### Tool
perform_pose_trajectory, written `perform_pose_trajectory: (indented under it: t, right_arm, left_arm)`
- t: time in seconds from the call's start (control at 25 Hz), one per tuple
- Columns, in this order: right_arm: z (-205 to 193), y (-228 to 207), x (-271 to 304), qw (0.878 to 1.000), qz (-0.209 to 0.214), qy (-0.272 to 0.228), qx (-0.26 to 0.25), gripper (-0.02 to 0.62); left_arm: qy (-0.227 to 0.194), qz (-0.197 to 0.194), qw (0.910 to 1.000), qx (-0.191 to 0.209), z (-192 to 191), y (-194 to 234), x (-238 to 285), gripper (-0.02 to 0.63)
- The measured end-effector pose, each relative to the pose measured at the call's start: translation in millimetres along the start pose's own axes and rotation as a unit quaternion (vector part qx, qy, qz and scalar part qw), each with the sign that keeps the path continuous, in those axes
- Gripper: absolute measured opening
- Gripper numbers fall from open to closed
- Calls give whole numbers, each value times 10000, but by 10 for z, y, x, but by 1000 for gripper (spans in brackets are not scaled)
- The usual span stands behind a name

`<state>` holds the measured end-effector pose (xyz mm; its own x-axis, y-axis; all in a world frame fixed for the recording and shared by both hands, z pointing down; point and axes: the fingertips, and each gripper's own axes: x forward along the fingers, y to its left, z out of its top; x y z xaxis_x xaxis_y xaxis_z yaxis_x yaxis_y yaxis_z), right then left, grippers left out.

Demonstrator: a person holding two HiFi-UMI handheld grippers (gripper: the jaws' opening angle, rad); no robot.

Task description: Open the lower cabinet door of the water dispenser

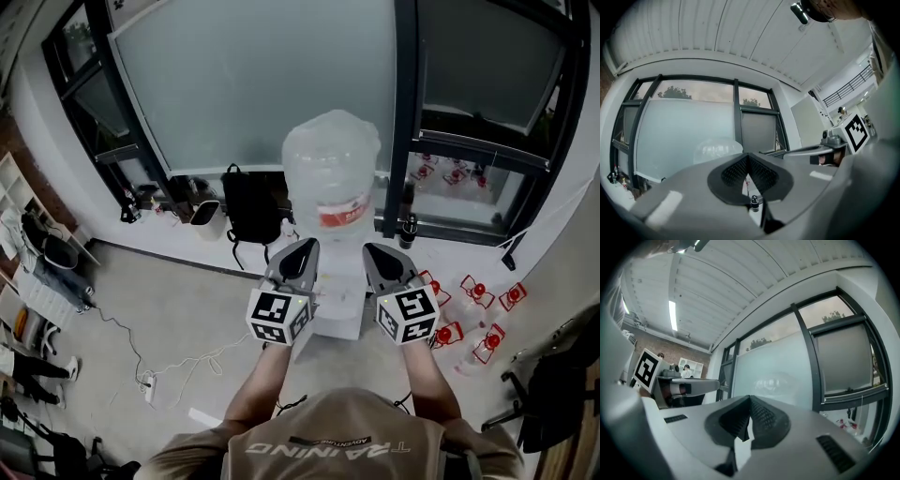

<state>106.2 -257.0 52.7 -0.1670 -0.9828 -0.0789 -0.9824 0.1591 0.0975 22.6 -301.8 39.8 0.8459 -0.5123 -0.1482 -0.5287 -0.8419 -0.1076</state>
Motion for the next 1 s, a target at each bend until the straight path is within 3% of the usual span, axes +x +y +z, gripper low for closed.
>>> perform_pose_trajectory:
  t: [0.24, 0.76, 1.0]
  right_arm:
    - [11, -61, -17, 9999, -25, 75, -72, 9]
    - [-269, -7, 9, 9995, 102, 279, 105, 9]
    - [-266, -23, 0, 9994, 9, 265, -218, 9]
  left_arm:
    - [-33, -73, 9999, 113, 30, -100, 61, 2]
    - [311, 38, 9992, 246, -193, -70, 6, 2]
    - [299, -18, 9992, 281, -204, -121, 21, 2]
